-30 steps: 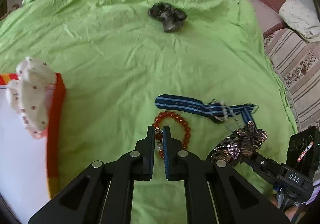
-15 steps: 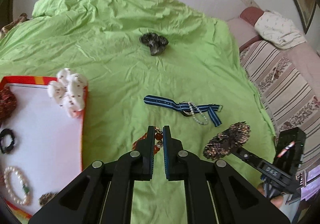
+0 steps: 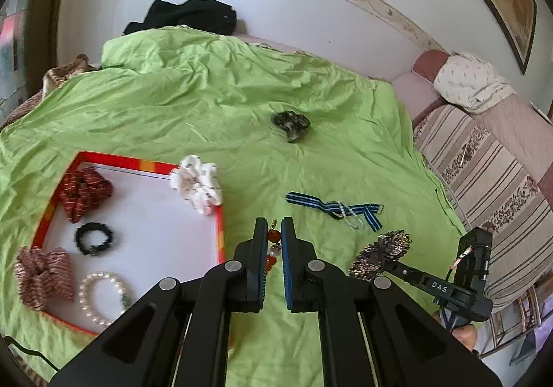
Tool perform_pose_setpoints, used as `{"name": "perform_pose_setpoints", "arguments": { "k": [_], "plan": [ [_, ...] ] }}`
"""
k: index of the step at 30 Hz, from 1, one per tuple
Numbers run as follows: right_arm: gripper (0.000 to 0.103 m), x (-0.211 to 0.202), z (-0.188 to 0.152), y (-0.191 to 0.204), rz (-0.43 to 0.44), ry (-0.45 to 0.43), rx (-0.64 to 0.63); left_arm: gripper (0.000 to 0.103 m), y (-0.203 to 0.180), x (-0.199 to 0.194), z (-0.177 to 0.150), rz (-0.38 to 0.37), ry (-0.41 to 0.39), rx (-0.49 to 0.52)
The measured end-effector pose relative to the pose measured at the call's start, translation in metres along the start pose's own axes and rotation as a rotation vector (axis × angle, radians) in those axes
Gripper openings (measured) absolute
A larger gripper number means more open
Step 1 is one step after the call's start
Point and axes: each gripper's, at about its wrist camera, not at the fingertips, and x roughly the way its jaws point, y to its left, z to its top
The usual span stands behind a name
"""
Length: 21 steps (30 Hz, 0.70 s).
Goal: Organize jewelry
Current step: 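Carry the red bead bracelet and beaded claw clip over the tray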
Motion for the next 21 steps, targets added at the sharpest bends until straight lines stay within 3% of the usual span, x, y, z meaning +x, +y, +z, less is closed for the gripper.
{"name": "perform_pose_setpoints", "arguments": {
  "k": [11, 21],
  "plan": [
    [0.005, 0.003, -0.003, 0.055, 0.033, 0.030, -0.062, 0.007, 0.051, -0.021, -0.001, 0.022, -0.033, -0.075],
    [0.005, 0.047, -0.009, 0.125, 0.044, 0.110, -0.173, 0.007, 0.099, 0.015, 0.007, -0.009, 0.030, -0.130]
  ]
}}
